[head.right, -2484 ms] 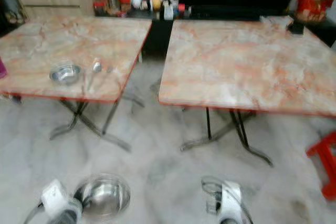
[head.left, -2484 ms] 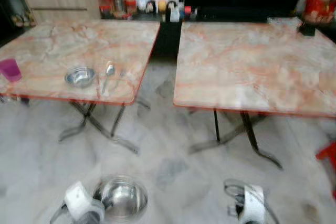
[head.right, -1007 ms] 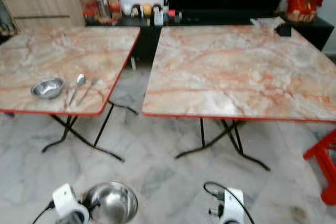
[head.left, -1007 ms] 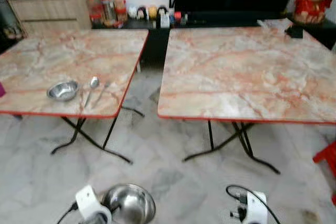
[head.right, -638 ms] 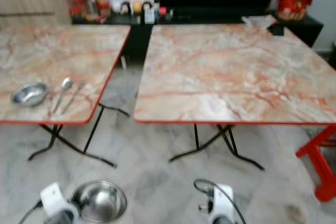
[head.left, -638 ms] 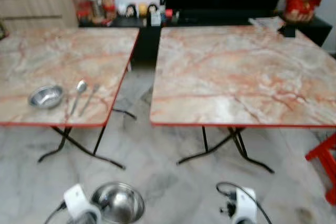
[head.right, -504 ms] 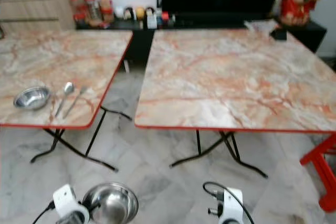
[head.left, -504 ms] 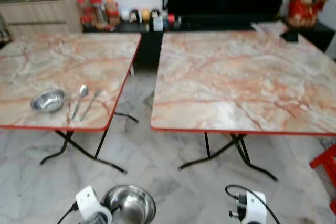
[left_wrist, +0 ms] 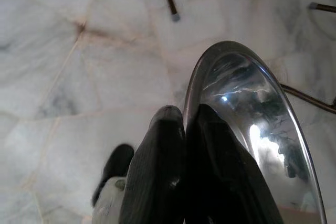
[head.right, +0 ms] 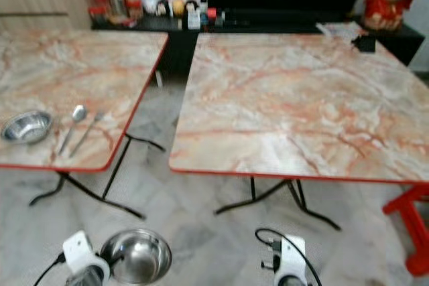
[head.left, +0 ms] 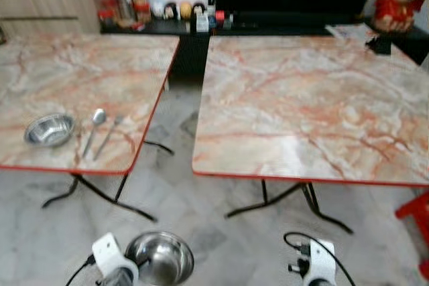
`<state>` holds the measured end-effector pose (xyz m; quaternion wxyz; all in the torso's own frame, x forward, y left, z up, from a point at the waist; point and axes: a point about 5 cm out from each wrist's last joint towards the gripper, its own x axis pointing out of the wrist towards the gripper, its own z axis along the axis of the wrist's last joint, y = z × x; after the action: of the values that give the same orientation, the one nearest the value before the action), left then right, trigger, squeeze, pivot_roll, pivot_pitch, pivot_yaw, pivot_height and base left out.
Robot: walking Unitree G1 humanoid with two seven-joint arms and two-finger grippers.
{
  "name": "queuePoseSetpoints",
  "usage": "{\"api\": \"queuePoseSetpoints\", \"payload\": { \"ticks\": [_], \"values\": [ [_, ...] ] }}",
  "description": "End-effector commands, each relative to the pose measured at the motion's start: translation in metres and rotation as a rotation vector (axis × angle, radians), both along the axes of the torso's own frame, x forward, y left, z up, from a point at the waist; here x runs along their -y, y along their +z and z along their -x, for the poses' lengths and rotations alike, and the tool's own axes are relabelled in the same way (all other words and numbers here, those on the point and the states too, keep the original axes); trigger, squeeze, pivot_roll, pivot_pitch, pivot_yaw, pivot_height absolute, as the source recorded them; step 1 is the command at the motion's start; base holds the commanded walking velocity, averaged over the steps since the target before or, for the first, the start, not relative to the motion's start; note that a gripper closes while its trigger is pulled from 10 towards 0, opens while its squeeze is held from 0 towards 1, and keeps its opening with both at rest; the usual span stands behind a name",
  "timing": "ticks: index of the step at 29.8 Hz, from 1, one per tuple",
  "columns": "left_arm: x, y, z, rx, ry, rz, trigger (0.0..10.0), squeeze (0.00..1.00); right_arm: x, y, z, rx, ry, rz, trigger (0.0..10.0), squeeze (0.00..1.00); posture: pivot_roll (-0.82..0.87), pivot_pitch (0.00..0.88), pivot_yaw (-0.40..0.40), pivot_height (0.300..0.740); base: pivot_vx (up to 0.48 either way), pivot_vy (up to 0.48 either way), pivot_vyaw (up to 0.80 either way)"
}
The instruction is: Setting the table
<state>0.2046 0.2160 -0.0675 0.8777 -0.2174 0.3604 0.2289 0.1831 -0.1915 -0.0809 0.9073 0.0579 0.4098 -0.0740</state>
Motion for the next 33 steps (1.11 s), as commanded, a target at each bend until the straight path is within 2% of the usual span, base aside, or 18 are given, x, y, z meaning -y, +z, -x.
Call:
{"api": "queuePoseSetpoints", "payload": {
  "ticks": [1,5,33],
  "values": [
    [-0.0027,0.0010,-0.0010,-0.007,-0.010,-0.016,10.0,0.00,-0.0020,-0.0006,0.0006,-0.003,-0.007,-0.008,10.0,0.00,-0.03,0.000,-0.012,0.740,0.000,0.000,0.00],
    [-0.0016,0.0006,-0.0008,-0.016,-0.030,-0.029,10.0,0.00,-0.0021,-0.0007,0.0007,-0.003,-0.008,-0.009,10.0,0.00,-0.03,0.000,-0.011,0.740,0.000,0.000,0.00],
    [-0.0004,0.0007,-0.0013,-0.012,-0.027,-0.028,10.0,0.00,0.0001,-0.0003,0.0008,0.002,-0.020,-0.007,10.0,0.00,-0.04,0.000,-0.013,0.740,0.000,-0.294,0.00]
  ]
}}
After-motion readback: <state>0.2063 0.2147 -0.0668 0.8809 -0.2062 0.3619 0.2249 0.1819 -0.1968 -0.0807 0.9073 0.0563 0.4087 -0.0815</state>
